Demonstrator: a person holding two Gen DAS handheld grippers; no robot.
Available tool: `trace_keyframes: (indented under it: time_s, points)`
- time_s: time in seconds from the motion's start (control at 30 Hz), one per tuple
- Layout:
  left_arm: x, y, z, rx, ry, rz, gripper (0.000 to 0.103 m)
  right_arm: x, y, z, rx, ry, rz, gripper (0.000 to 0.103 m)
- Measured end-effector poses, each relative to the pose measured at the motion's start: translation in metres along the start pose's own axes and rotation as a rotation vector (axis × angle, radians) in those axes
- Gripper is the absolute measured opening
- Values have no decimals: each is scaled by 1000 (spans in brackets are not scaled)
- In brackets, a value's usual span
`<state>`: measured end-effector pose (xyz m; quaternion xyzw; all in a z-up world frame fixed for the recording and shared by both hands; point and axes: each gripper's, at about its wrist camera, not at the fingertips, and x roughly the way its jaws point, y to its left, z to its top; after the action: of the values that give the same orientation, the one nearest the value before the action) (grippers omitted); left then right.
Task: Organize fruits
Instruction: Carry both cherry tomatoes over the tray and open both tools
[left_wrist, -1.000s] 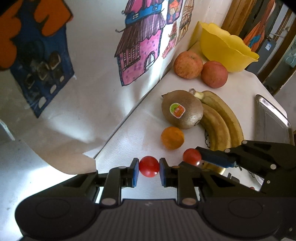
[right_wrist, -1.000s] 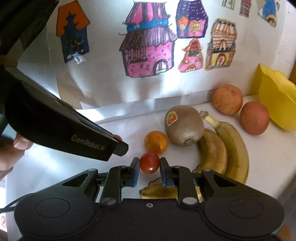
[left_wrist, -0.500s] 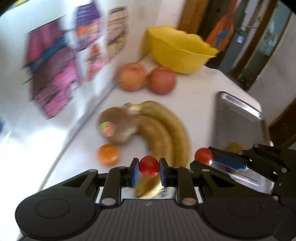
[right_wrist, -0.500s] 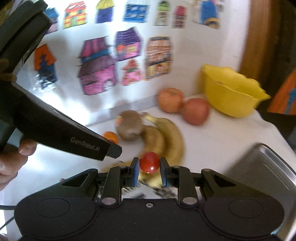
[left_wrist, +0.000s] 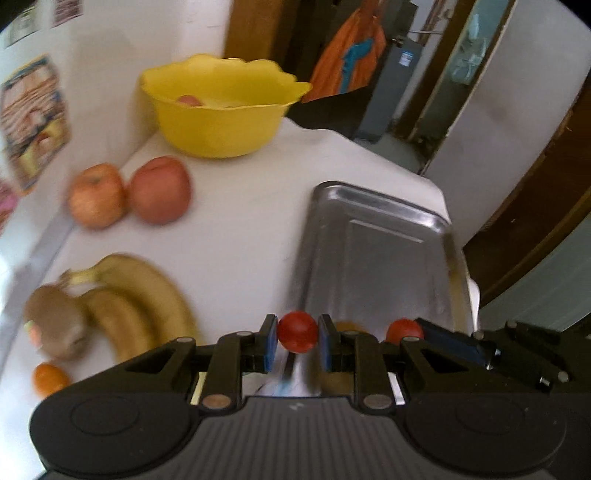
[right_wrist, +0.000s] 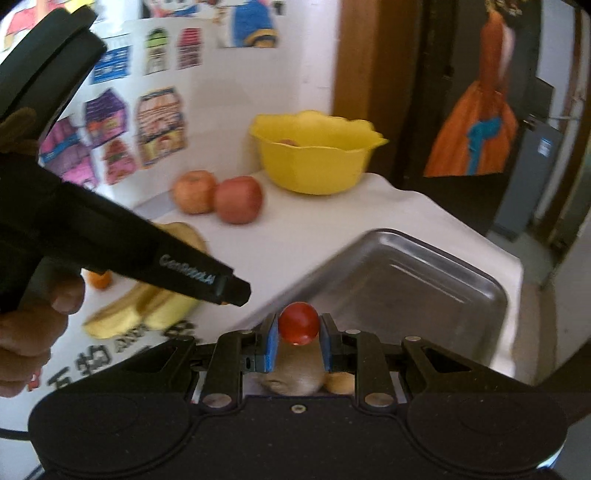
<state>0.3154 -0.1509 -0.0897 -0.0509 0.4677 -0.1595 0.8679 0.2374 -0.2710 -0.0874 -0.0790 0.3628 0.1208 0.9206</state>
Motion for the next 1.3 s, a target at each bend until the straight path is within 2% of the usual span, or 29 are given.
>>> trace_keyframes:
  time_s: [0.27, 0.53, 1.07, 1.2, 1.27, 1.3]
  points:
    - [36, -19, 17, 84, 17, -3, 25, 15, -31, -4, 60, 29, -71, 25]
    - [60, -21, 23, 94, 39, -5, 25, 35, -47, -6, 92, 64, -91, 25]
    - [76, -26, 25, 132, 81, -3, 25, 59, -56, -11, 121, 112, -98, 26]
    - [78, -27, 24, 133, 95, -1, 26, 62, -57, -12, 120, 117, -100, 29]
    - [76, -26, 24, 129, 92, -2, 30, 62, -58, -12, 122, 124, -103, 30]
    - [75, -26, 25, 127, 91, -7, 35, 62, -58, -12, 125, 124, -106, 33]
